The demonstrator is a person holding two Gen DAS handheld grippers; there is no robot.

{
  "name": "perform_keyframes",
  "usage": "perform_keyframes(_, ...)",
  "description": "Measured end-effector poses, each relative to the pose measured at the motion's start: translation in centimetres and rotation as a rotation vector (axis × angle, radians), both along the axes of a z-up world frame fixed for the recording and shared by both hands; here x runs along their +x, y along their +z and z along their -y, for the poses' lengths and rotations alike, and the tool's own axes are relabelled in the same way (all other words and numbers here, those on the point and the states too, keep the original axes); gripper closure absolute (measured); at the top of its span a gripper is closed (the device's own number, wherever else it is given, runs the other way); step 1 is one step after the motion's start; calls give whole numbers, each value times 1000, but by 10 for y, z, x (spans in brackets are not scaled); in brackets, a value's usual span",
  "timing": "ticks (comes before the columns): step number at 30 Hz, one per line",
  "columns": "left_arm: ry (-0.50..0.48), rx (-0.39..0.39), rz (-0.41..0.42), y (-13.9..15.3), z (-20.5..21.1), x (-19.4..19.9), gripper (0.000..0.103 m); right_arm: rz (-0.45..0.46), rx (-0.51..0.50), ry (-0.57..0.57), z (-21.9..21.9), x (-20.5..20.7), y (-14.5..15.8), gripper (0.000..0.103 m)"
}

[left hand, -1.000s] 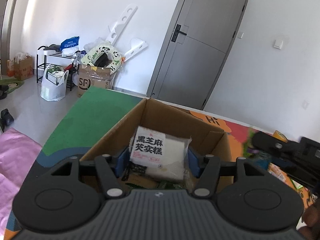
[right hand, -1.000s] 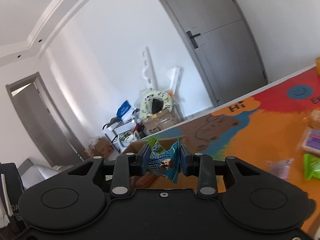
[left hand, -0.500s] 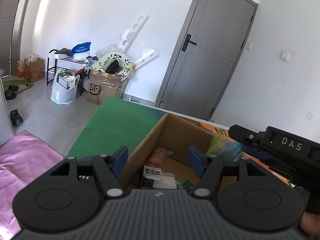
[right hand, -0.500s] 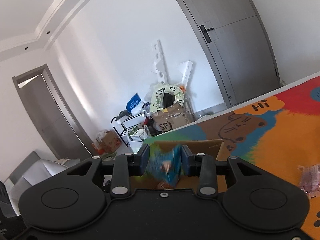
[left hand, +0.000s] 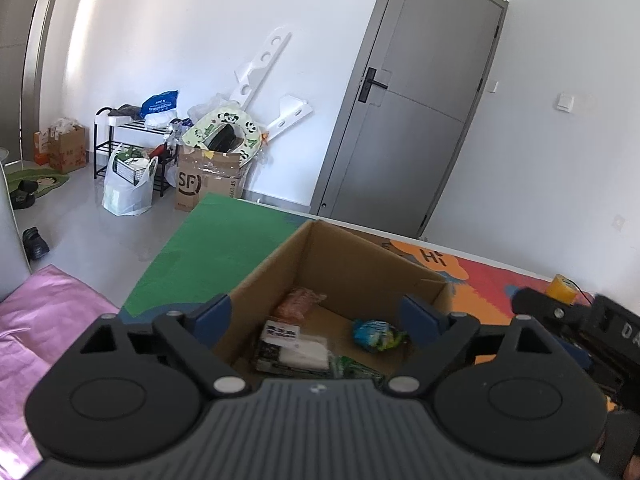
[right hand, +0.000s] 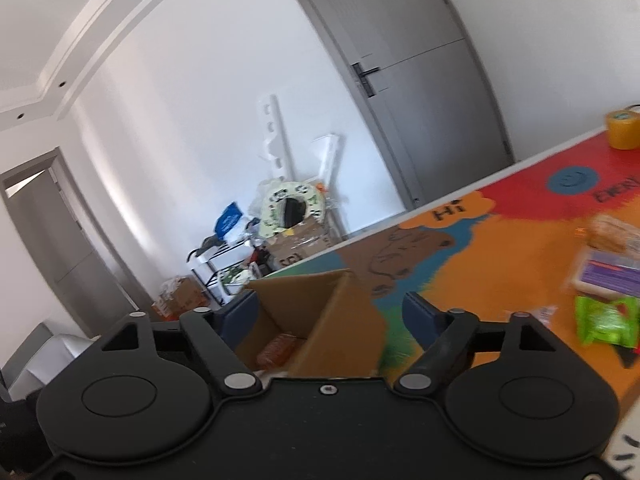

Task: Organize snacks
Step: 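Open both tools to drop the cake pack and chip bag into the box, then grasp the brown pastry packet with the left tool while the right tool grasps the red snack bar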

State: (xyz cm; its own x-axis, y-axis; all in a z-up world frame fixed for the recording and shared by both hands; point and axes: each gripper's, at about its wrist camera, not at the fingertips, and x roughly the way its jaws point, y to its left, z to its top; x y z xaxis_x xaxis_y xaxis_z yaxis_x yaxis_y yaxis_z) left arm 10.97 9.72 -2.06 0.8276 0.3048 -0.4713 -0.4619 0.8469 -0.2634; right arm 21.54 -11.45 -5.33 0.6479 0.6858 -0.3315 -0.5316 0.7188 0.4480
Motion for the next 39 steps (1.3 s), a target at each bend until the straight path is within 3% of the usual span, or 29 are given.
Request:
perform_keyframes(4,-23,4,8,2,14,3,9,3,-1,-45,25,-3,-2,8)
perform_keyframes(11,-84,29,38,8,48,6,4,22,-15,-121,64,-10,-2,0)
perform_keyframes(39,-312,48,-8,-6,156,59,4,-42,-53,-367,212,12,-28,1)
